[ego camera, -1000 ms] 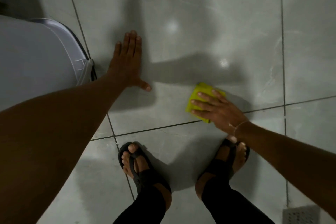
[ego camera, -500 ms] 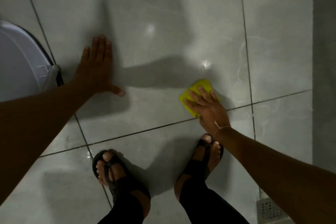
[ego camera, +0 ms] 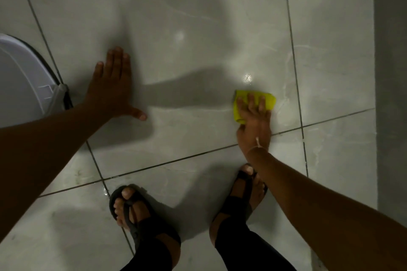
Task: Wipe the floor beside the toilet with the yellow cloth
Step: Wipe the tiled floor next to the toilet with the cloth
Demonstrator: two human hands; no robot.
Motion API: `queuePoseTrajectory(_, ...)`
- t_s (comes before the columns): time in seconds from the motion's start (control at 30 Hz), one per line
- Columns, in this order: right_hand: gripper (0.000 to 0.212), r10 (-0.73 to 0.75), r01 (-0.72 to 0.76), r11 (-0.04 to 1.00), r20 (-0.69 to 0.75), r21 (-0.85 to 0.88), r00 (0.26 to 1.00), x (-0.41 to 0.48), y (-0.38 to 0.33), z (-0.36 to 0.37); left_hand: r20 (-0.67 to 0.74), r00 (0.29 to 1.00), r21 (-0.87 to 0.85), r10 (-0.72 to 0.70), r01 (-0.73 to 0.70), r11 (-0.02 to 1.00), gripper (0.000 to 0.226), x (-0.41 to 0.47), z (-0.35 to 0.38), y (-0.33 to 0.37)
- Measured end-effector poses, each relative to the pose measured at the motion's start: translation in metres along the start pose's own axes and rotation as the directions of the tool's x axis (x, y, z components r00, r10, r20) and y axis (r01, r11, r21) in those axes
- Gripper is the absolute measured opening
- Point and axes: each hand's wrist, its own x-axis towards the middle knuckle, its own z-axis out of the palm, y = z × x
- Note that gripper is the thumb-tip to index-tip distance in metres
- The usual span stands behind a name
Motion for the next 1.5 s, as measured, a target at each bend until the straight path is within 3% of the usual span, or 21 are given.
queuePoseTrajectory(0.1, 0.091, -0.355, 0.368, 0.925, 0.127, -0.092, 0.926, -0.018, 0.01, 0.01, 0.02, 1.0, 0.014, -0.008, 0.008, 1.0, 0.166, 0.001, -0.002, 0.0)
queuePoseTrajectory(0.17, 0.092, -0.471, 0.492, 0.863, 0.173, -0.111, 0.865, -0.031, 0.048, 0.005, 0.029, 0.999, 0.015, -0.016, 0.015, 1.0, 0.166, 0.001, -0.003, 0.001)
queuePoseTrajectory(0.27, 0.091, -0.145, 0.145, 0.989, 0.073, 0.0, 0.987, -0.036, 0.073, -0.003, 0.025, 1.0, 0.021, -0.019, 0.018, 1.0, 0.167, 0.002, -0.002, 0.0)
queuePoseTrajectory(0.37, 0.083, 0.267, -0.253, 0.937, -0.028, 0.239, 0.963, -0.002, 0.026, -0.004, 0.004, 1.0, 0.032, 0.002, -0.002, 0.999, 0.169, 0.005, 0.002, -0.002)
queuePoseTrajectory(0.4, 0.083, 0.248, -0.229, 0.942, -0.047, 0.245, 0.968, 0.007, 0.008, -0.002, -0.002, 1.0, 0.038, 0.012, -0.012, 0.999, 0.17, 0.005, 0.004, -0.003)
queuePoseTrajectory(0.47, 0.087, -0.007, 0.01, 0.989, -0.02, 0.148, 1.0, 0.007, -0.008, 0.003, -0.004, 1.0, 0.046, 0.017, -0.017, 0.999, 0.17, 0.005, 0.003, -0.004)
queuePoseTrajectory(0.57, 0.089, -0.293, 0.292, 0.955, 0.03, 0.052, 0.956, -0.013, 0.023, 0.002, 0.007, 1.0, 0.054, -0.002, 0.002, 0.999, 0.168, 0.005, -0.001, -0.001)
queuePoseTrajectory(0.63, 0.08, -0.18, 0.185, 0.972, -0.048, 0.144, 0.983, -0.019, 0.048, -0.004, 0.014, 1.0, 0.062, -0.01, 0.009, 0.998, 0.167, 0.004, -0.002, 0.0)
queuePoseTrajectory(0.7, 0.065, 0.275, -0.178, 0.843, -0.121, 0.508, 0.954, 0.009, 0.051, -0.009, 0.017, 1.0, 0.062, -0.009, 0.008, 0.998, 0.167, 0.004, 0.0, 0.0)
queuePoseTrajectory(0.73, 0.062, 0.408, -0.278, 0.795, -0.136, 0.539, 0.903, 0.032, 0.046, -0.015, 0.013, 1.0, 0.06, -0.007, 0.006, 0.998, 0.167, 0.004, 0.0, -0.001)
queuePoseTrajectory(0.8, 0.064, 0.465, -0.375, 0.816, -0.113, 0.44, 0.878, 0.071, 0.033, -0.022, 0.011, 1.0, 0.055, -0.005, 0.004, 0.998, 0.167, 0.004, 0.001, -0.001)
queuePoseTrajectory(0.87, 0.068, 0.354, -0.3, 0.884, -0.093, 0.36, 0.931, 0.078, 0.018, -0.025, 0.02, 1.0, 0.052, -0.009, 0.008, 0.999, 0.167, 0.005, 0.001, -0.001)
queuePoseTrajectory(0.93, 0.076, 0.033, -0.026, 0.985, -0.041, 0.172, 0.999, 0.05, 0.024, -0.018, 0.032, 0.999, 0.043, -0.018, 0.017, 0.999, 0.167, 0.005, 0.0, 0.0)
queuePoseTrajectory(1.0, 0.084, -0.103, 0.101, 0.992, 0.016, 0.077, 0.995, 0.015, 0.061, -0.013, 0.042, 0.999, 0.03, -0.031, 0.03, 0.999, 0.168, 0.005, -0.002, 0.001)
queuePoseTrajectory(1.07, 0.082, 0.093, -0.093, 0.994, -0.002, 0.065, 0.996, 0.011, 0.087, -0.017, 0.055, 0.997, 0.022, -0.046, 0.045, 0.999, 0.168, 0.004, -0.003, 0.002)
queuePoseTrajectory(1.17, 0.078, 0.463, -0.458, 0.884, -0.038, 0.096, 0.885, 0.051, 0.061, -0.021, 0.054, 0.998, 0.023, -0.044, 0.043, 0.999, 0.168, 0.005, -0.002, 0.002)
queuePoseTrajectory(1.2, 0.077, 0.419, -0.418, 0.908, -0.041, 0.031, 0.907, 0.056, 0.045, -0.02, 0.057, 0.997, 0.022, -0.044, 0.042, 0.999, 0.168, 0.005, -0.003, 0.002)
queuePoseTrajectory(1.27, 0.079, 0.05, -0.05, 0.999, 0.014, -0.009, 0.999, 0.038, 0.031, -0.01, 0.059, 0.997, 0.017, -0.045, 0.044, 0.999, 0.169, 0.005, -0.003, 0.002)
queuePoseTrajectory(1.33, 0.09, -0.262, 0.26, 0.965, 0.077, 0.032, 0.962, -0.006, 0.038, -0.003, 0.068, 0.996, 0.015, -0.052, 0.051, 0.999, 0.169, 0.005, -0.004, 0.001)
queuePoseTrajectory(1.37, 0.093, -0.291, 0.286, 0.956, 0.097, 0.068, 0.952, -0.026, 0.047, -0.003, 0.076, 0.996, 0.01, -0.055, 0.054, 0.998, 0.169, 0.005, -0.005, 0.001)
queuePoseTrajectory(1.5, 0.075, 0.123, -0.119, 0.965, -0.002, 0.234, 0.992, -0.018, 0.048, -0.009, 0.082, 0.995, -0.006, -0.056, 0.056, 0.998, 0.17, 0.005, -0.006, 0.003)
